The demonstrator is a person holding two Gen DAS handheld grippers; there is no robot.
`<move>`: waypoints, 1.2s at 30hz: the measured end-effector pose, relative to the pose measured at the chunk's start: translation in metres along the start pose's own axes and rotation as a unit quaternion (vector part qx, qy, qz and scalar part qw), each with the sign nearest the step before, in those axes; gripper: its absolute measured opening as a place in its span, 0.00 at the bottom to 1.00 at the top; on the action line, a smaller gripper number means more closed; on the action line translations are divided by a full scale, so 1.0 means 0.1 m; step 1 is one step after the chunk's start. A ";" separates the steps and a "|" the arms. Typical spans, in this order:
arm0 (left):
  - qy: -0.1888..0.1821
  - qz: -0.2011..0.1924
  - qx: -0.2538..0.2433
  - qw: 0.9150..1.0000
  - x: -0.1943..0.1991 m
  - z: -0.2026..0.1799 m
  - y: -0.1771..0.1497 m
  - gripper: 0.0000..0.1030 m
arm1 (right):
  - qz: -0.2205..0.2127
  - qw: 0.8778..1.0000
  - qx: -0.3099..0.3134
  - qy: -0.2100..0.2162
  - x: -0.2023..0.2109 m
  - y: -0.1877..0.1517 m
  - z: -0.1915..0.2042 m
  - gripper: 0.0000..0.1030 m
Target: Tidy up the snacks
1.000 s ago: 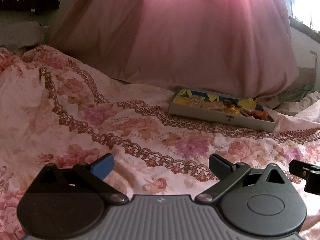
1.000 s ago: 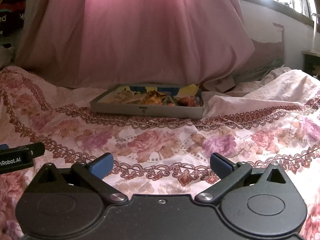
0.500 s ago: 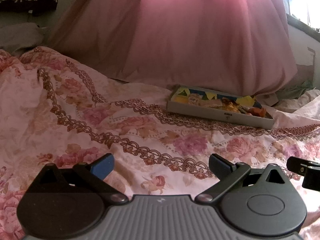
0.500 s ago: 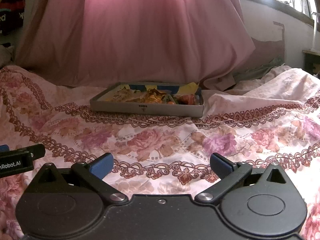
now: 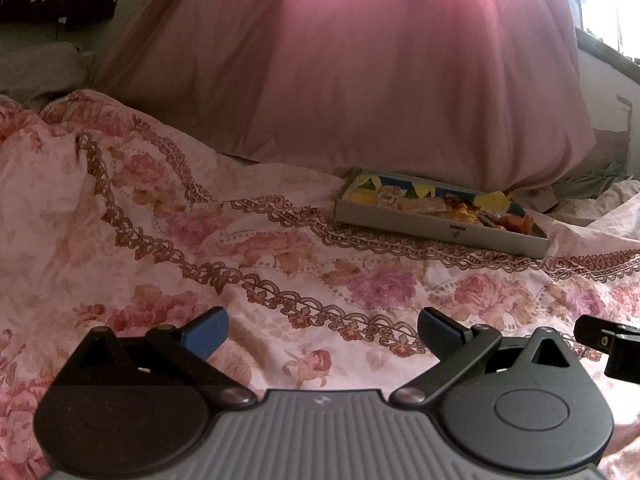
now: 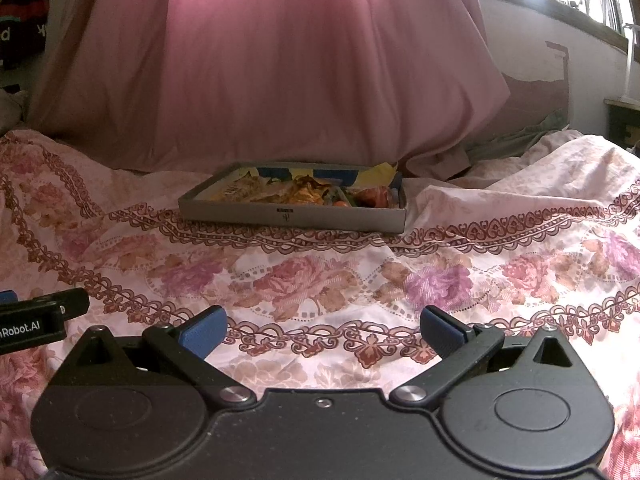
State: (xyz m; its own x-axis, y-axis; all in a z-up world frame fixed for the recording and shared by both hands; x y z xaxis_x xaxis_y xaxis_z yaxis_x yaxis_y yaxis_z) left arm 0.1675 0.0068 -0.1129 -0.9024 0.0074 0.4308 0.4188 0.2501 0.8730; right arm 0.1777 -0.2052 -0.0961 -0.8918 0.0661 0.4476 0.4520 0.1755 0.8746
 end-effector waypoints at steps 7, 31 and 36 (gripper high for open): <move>0.000 0.000 0.000 1.000 0.00 0.01 0.00 1.00 | 0.000 1.000 0.000 0.000 0.00 0.00 0.00 0.99; 0.001 0.001 0.001 1.000 -0.01 0.02 -0.01 1.00 | 0.002 1.000 0.000 0.000 0.00 -0.01 -0.01 0.99; 0.000 0.002 0.001 1.000 -0.01 0.02 -0.01 1.00 | 0.002 1.000 0.000 0.000 0.00 -0.01 0.00 0.99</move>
State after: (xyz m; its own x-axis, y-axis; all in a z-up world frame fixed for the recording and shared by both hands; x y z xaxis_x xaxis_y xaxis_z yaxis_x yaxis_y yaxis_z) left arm 0.1679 0.0084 -0.1144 -0.9010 0.0074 0.4337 0.4214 0.2516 0.8713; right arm 0.1775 -0.2058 -0.0970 -0.8897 0.0666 0.4516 0.4560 0.1753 0.8725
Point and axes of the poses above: each gripper's, at about its wrist camera, not at the fingertips, and x roughly against the way its jaws point, z to its left, y to its top, the point moved 10 cm from there along -x, roughly the way its jaws point, and after that the axes turned 10 degrees about x, right-handed, at the moved point
